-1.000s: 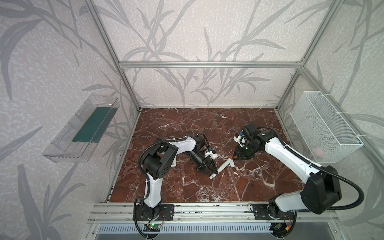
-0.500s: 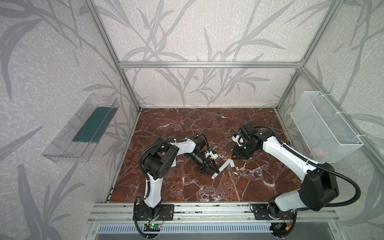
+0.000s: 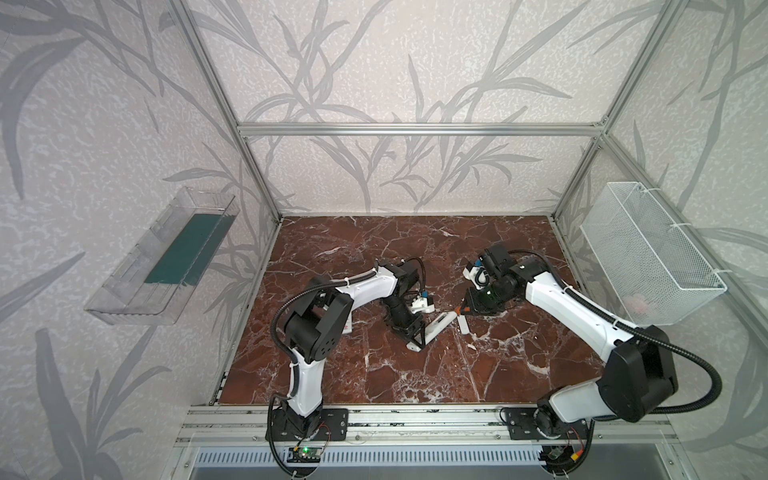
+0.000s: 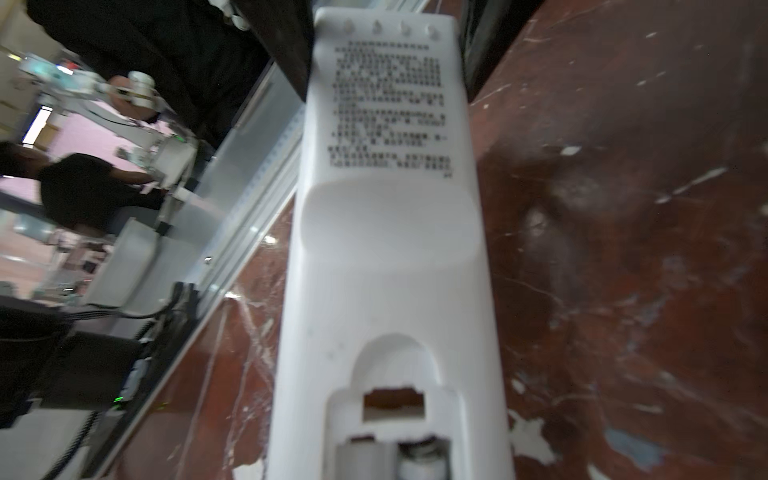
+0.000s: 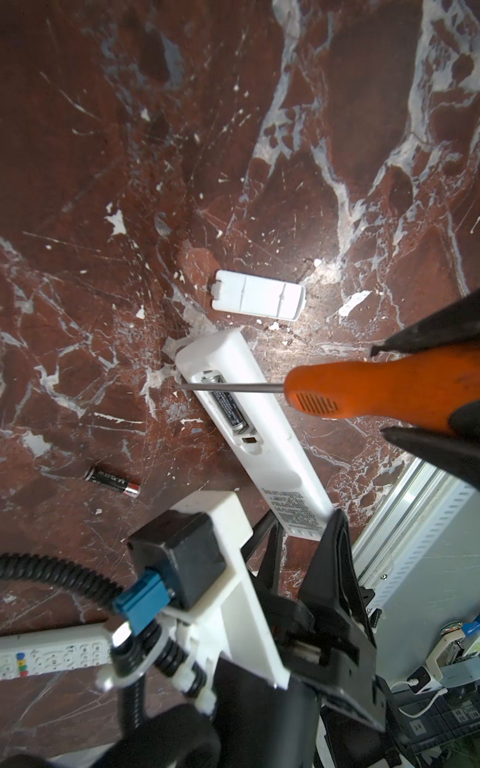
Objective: Unload the batteries from the remote control
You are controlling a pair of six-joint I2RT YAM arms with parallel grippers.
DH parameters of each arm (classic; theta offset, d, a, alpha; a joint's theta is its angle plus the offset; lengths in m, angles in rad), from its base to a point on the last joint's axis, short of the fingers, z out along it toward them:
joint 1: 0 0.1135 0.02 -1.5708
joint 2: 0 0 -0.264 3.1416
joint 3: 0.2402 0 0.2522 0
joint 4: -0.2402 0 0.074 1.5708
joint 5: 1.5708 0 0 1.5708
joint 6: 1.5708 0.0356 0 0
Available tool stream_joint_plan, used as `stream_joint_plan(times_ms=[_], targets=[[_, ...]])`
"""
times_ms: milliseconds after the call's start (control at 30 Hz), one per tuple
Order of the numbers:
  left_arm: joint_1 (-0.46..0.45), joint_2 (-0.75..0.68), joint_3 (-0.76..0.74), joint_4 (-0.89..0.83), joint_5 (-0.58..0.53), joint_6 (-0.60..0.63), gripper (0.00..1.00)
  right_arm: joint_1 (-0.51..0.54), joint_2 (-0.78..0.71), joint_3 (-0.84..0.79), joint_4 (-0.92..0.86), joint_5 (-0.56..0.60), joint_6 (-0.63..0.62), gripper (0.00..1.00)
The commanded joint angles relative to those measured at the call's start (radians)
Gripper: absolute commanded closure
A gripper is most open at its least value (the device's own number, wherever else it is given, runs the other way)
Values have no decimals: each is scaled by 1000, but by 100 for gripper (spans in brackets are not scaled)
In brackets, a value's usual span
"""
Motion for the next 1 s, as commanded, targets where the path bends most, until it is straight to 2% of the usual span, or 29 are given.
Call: stream_joint_plan(times_ms=[0, 267, 333, 733, 967], targets=[[-43, -42, -17, -34, -358, 41, 100, 5, -57, 27, -3, -10, 14, 100], [-111, -39, -58, 53, -764, 53, 100, 5, -91, -2, -6, -19, 18, 100], [-130, -34, -62, 59, -821, 60, 100, 4, -105, -9, -16, -19, 16, 100], [-157, -54, -87, 91, -820, 67, 100, 3, -159, -122, 68, -157, 85, 100], [-162, -66, -90, 94, -811, 67, 100, 4, -135, -164, 108, -165, 106, 100]])
